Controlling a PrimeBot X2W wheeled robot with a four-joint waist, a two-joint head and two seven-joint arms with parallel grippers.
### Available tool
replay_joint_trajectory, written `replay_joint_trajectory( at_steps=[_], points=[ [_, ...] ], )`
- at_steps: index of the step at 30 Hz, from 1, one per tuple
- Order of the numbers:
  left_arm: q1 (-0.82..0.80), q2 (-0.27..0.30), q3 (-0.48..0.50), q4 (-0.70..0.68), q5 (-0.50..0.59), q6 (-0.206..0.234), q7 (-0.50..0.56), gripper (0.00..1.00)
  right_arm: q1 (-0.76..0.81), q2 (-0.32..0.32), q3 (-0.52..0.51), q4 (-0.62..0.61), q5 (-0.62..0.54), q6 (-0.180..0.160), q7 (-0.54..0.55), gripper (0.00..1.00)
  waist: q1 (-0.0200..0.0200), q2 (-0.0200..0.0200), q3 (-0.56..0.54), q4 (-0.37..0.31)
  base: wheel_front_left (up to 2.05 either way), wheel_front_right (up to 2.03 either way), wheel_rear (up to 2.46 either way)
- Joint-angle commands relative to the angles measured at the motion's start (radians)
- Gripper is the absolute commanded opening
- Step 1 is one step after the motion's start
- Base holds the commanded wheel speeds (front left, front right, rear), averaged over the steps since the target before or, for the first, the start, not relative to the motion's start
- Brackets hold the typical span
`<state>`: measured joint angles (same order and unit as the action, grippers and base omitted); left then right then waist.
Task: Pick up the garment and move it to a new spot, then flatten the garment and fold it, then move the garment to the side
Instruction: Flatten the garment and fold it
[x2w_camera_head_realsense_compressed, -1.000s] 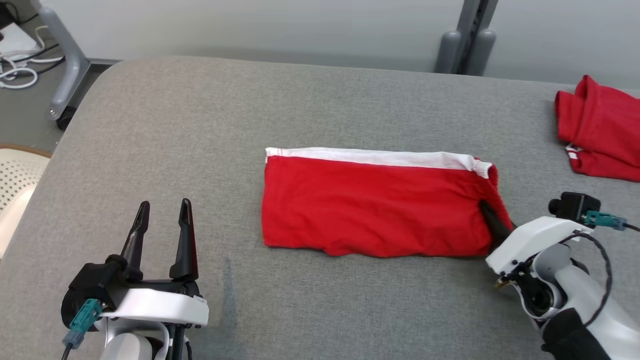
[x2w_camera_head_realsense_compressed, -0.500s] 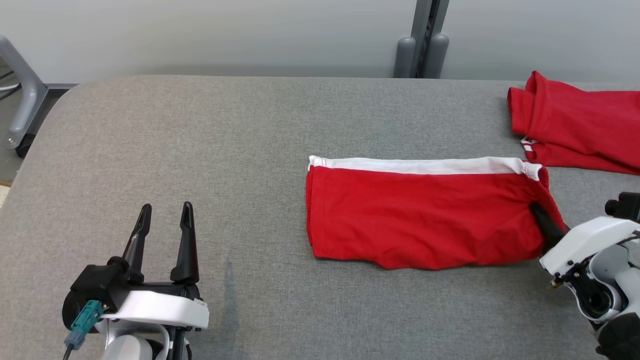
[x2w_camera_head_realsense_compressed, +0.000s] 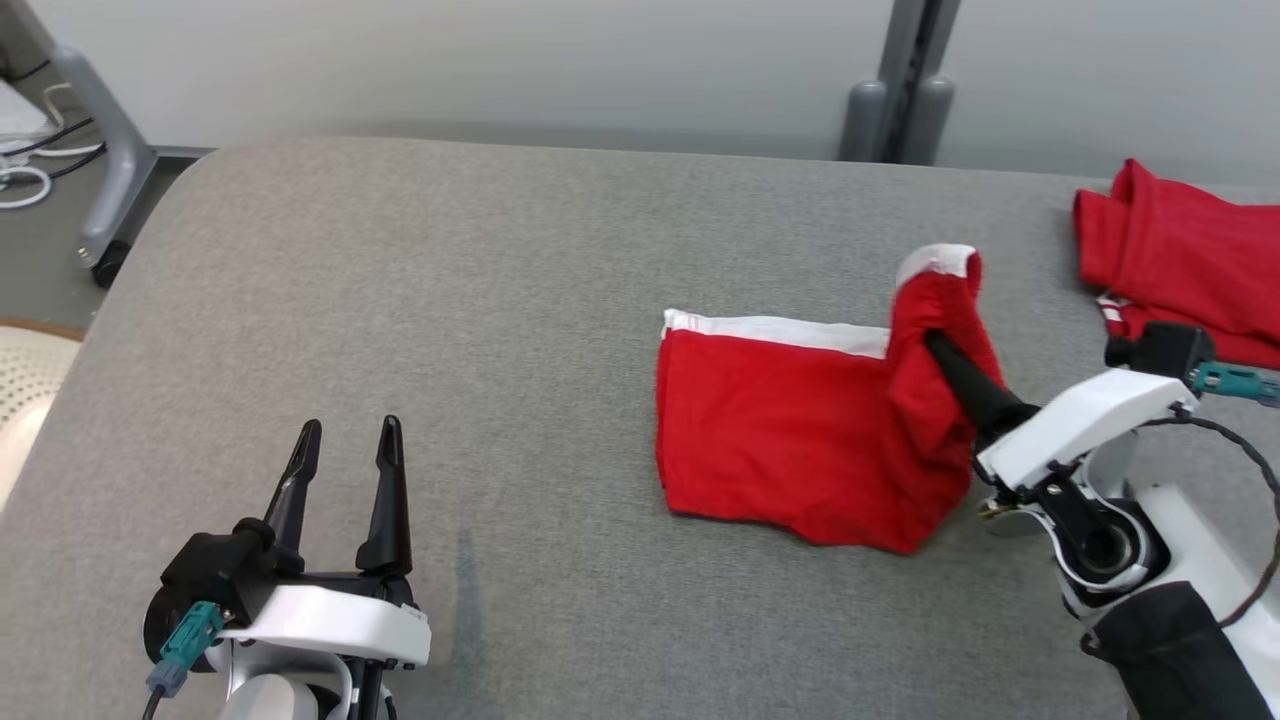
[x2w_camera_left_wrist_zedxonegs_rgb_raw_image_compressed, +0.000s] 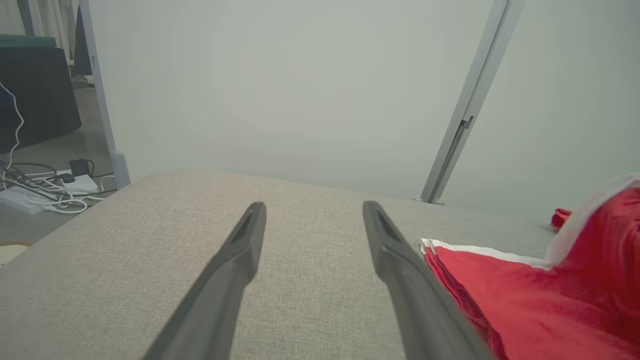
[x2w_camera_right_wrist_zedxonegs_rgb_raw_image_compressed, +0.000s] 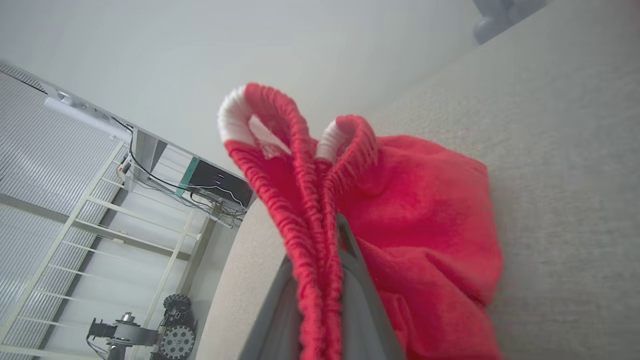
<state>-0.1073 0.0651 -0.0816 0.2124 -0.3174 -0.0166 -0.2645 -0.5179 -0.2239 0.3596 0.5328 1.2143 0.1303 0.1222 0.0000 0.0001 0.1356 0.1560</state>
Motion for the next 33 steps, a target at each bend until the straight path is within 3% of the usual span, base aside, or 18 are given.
replay_joint_trajectory(
  at_steps=[1,8,16,17,18,19,20,29,33],
  points=[
    [-0.007,0.002,-0.001,0.002,-0.003,-0.001,-0.001,1.0,-0.007,-0.001,-0.005,-0.002,0.006,0.001,0.003,0.0,0.0,-0.0001,0.004,0.013,0.0,0.0,0.0],
    [-0.021,-0.001,-0.009,0.018,-0.012,-0.003,-0.001,1.0,-0.029,0.077,-0.013,0.052,0.028,0.001,0.037,0.0,0.0,-0.0001,0.015,0.086,0.0,0.0,0.0],
    [-0.02,-0.005,-0.008,0.024,-0.016,-0.003,-0.001,1.0,-0.067,0.122,-0.012,0.157,0.01,0.002,0.019,0.0,0.0,-0.0001,0.021,0.125,0.0,0.0,0.0],
    [-0.021,-0.006,-0.008,0.024,-0.016,-0.003,-0.001,1.0,-0.073,0.127,-0.011,0.167,0.01,0.002,0.017,0.19,0.0,-0.0001,0.023,0.125,0.0,0.0,0.0],
    [-0.021,-0.006,-0.007,0.024,-0.016,-0.003,-0.001,1.0,-0.078,0.131,-0.01,0.175,0.01,0.002,0.016,0.26,0.0,-0.0001,0.024,0.125,0.0,0.0,0.0],
    [-0.021,-0.006,-0.005,0.023,-0.016,-0.002,-0.001,1.0,-0.082,0.135,-0.009,0.182,0.01,0.002,0.014,0.53,0.0,-0.0001,0.025,0.124,0.0,0.0,0.0],
    [-0.022,-0.007,-0.004,0.023,-0.016,-0.002,-0.001,1.0,-0.086,0.138,-0.007,0.187,0.011,0.002,0.014,1.0,0.0,-0.0001,0.026,0.122,0.0,0.0,0.0],
    [-0.027,-0.008,0.0,0.033,-0.009,-0.004,-0.001,1.0,-0.083,0.152,0.017,0.121,0.056,0.002,0.008,1.0,0.0,-0.0001,0.025,0.086,0.0,0.0,0.0],
    [-0.025,-0.006,0.004,0.034,-0.004,-0.007,-0.001,1.0,-0.053,0.112,0.015,0.043,0.059,0.002,-0.028,1.0,0.0,-0.0001,0.013,0.061,0.0,0.0,0.0]
  ],
)
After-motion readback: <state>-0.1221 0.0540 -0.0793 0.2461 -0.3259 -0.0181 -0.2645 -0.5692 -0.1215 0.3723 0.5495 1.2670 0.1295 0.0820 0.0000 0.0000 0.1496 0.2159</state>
